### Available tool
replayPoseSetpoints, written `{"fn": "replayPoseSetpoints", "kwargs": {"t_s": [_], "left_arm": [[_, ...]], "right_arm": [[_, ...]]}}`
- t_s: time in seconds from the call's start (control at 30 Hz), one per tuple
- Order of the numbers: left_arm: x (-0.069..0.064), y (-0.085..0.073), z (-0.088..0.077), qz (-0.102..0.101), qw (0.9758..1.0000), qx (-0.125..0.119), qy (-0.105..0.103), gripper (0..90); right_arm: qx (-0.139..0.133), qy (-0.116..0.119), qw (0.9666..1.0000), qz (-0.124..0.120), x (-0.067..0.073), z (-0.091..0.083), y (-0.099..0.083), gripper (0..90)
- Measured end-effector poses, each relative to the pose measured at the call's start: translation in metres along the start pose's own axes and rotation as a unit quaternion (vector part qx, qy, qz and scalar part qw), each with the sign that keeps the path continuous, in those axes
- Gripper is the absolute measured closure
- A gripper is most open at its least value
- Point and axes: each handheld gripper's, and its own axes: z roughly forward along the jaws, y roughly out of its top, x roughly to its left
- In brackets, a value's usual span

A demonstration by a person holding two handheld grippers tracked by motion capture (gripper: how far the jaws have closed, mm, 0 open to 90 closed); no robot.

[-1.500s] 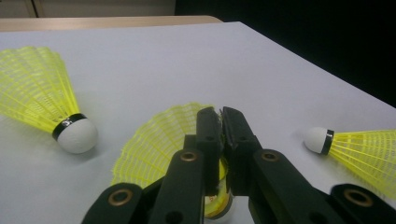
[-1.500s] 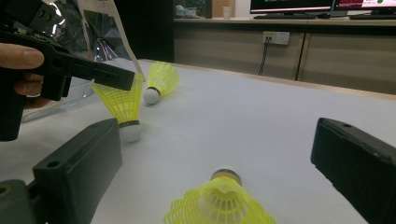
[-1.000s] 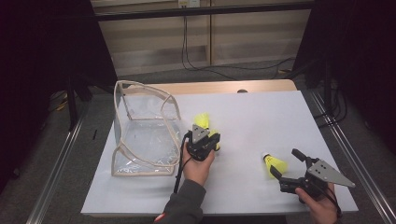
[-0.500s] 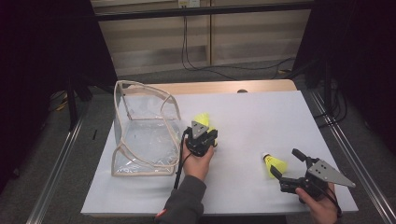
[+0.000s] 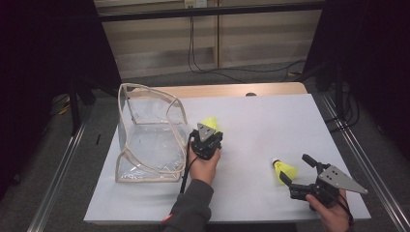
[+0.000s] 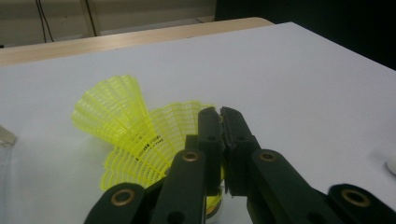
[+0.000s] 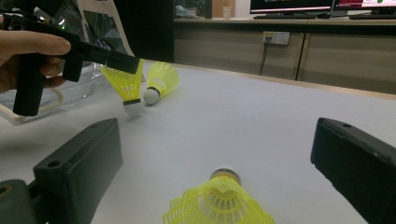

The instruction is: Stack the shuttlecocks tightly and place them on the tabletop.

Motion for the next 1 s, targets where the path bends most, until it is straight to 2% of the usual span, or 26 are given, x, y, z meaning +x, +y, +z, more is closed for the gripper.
{"fn": "replayPoseSetpoints", "kwargs": {"t_s": [0.17,0.37,0.57,0.77,0.8,0.87,1.0], "left_arm": [[0.002,0.001,0.002,0.011,0.9998,0.012,0.008,87.4],[-0.002,0.000,0.006,0.003,0.9999,0.014,0.004,84.8],[-0.008,0.001,0.011,-0.008,0.9997,0.014,-0.020,79.2],[-0.017,0.005,0.014,-0.010,0.9988,0.016,-0.044,74.6],[-0.018,0.006,0.014,-0.006,0.9988,0.019,-0.045,74.6],[-0.020,0.006,0.015,-0.012,0.9985,0.016,-0.051,74.0],[-0.020,0.007,0.015,-0.012,0.9982,0.020,-0.055,73.1]], "right_arm": [[0.000,0.001,1.0000,0.000,0.000,0.000,0.000,1.5],[0.000,0.001,1.0000,0.000,0.000,0.000,0.000,1.4],[0.001,0.000,1.0000,0.000,-0.001,0.000,0.000,1.4],[0.000,0.000,1.0000,0.000,-0.001,0.000,0.000,1.4],[0.000,0.000,1.0000,0.000,-0.001,0.000,0.000,1.4],[0.001,0.000,1.0000,0.000,-0.001,0.000,0.000,1.4],[0.001,0.000,1.0000,0.000,-0.001,0.000,0.000,1.5]]}}
